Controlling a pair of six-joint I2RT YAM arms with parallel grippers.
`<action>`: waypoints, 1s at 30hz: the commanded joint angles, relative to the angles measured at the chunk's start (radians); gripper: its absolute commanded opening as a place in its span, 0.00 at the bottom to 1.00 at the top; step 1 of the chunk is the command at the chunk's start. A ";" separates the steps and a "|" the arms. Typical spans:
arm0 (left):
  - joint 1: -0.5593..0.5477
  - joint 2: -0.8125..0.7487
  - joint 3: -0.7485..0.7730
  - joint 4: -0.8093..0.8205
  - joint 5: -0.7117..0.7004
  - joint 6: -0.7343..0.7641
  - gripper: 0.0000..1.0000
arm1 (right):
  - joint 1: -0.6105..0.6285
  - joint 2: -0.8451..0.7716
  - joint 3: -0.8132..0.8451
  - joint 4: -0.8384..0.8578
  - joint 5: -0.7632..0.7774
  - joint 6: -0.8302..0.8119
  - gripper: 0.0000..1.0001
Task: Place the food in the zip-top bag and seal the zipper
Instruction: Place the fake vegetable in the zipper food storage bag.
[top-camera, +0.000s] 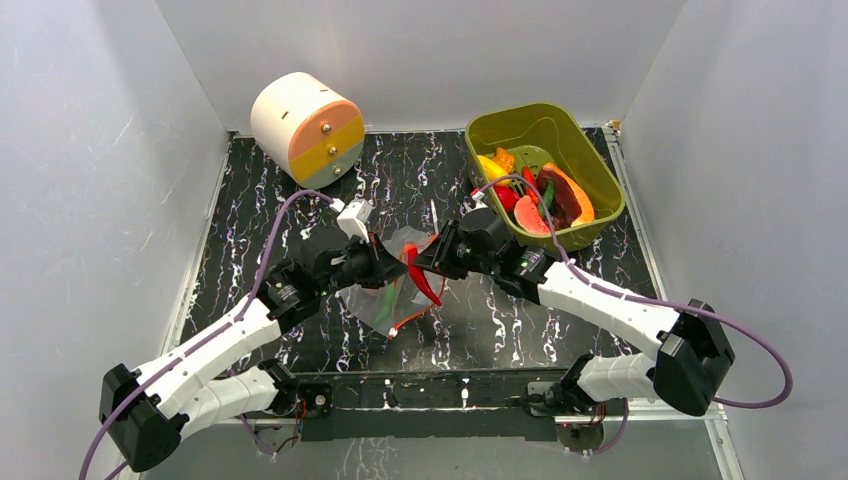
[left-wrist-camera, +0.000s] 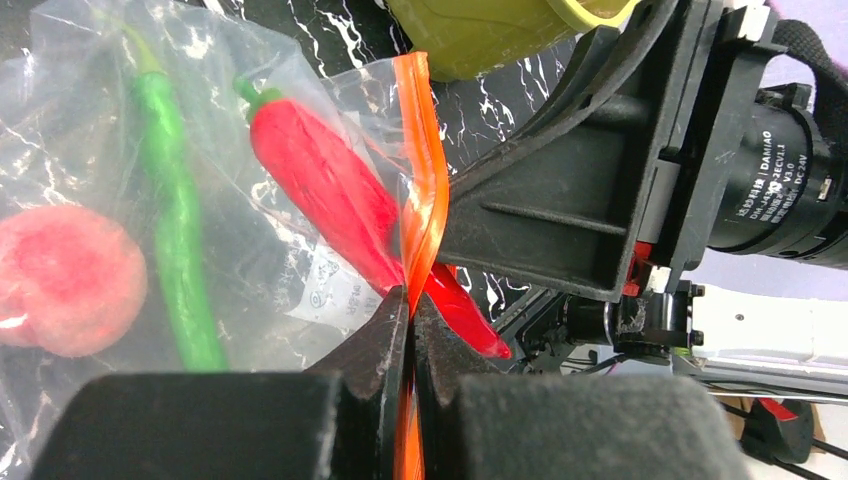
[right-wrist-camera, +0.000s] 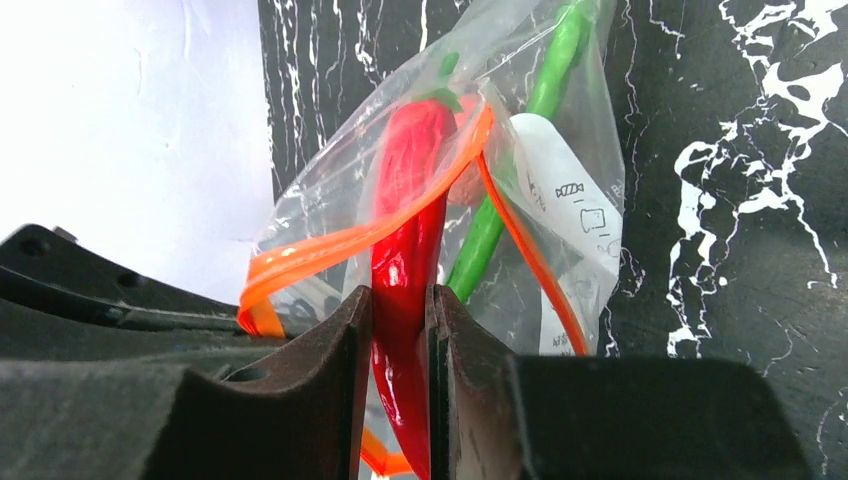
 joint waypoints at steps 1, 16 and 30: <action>-0.003 -0.032 -0.021 0.040 0.038 -0.040 0.00 | 0.022 -0.005 0.023 0.120 0.131 0.060 0.17; -0.003 -0.062 -0.054 0.097 0.078 -0.124 0.00 | 0.067 0.029 -0.073 0.213 0.322 0.228 0.16; -0.003 -0.070 -0.080 0.125 0.078 -0.157 0.00 | 0.122 0.040 -0.086 0.236 0.420 0.255 0.34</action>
